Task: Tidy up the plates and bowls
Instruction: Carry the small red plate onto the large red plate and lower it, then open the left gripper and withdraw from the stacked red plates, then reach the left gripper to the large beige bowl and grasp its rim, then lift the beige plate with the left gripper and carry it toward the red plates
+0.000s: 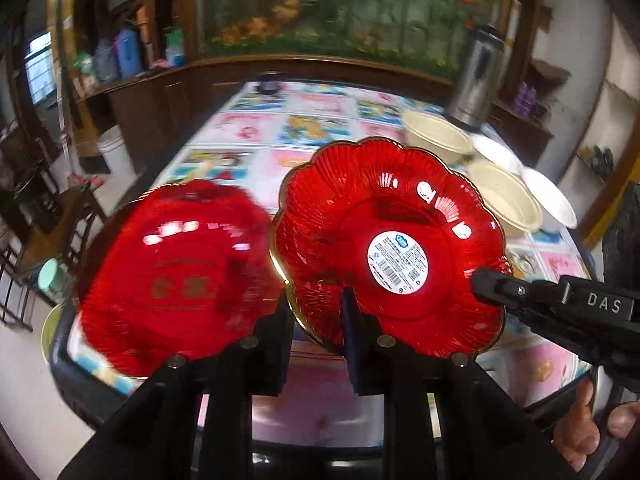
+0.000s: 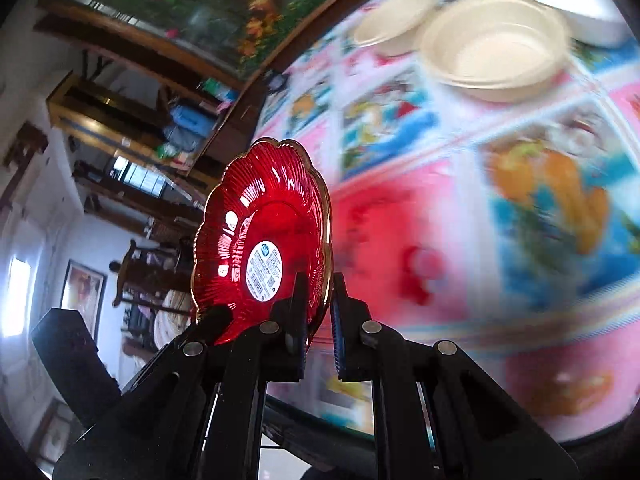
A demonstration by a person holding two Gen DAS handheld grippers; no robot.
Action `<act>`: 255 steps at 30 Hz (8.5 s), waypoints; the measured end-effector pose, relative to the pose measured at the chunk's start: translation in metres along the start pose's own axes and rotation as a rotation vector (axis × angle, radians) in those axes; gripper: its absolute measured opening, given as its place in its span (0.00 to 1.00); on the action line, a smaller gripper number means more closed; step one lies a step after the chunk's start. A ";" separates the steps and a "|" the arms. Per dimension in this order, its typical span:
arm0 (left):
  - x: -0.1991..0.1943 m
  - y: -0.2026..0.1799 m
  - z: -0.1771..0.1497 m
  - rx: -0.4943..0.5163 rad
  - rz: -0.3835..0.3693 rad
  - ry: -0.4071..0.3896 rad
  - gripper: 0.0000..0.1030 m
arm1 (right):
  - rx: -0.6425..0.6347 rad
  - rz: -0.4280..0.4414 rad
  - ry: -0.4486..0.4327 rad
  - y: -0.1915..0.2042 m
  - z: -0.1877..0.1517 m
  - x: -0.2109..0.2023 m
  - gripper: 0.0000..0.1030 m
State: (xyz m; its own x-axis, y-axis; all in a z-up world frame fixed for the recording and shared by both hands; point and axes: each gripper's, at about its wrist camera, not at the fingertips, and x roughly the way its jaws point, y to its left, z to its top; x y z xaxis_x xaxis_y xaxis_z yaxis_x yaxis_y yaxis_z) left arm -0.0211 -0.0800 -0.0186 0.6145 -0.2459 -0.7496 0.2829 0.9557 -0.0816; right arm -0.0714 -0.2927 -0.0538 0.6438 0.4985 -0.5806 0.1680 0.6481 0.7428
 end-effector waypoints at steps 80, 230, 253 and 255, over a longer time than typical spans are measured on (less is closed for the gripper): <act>0.007 0.020 0.013 -0.018 -0.002 0.172 0.77 | -0.372 -0.204 -0.129 0.020 0.018 0.033 0.21; 0.079 -0.078 0.023 0.070 -0.197 0.234 0.14 | -0.028 -0.054 -0.179 -0.093 0.061 -0.017 0.10; -0.038 0.073 0.042 -0.118 0.025 -0.060 0.14 | -0.218 0.207 -0.045 0.078 0.041 0.056 0.11; -0.036 0.094 0.043 -0.158 0.058 -0.055 0.14 | -0.231 0.214 -0.018 0.091 0.038 0.075 0.11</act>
State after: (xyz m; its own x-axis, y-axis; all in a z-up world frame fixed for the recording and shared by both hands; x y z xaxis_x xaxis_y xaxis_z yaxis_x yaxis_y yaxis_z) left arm 0.0149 0.0114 0.0295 0.6671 -0.1936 -0.7194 0.1291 0.9811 -0.1443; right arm 0.0201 -0.2181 -0.0171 0.6597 0.6288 -0.4117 -0.1457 0.6444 0.7507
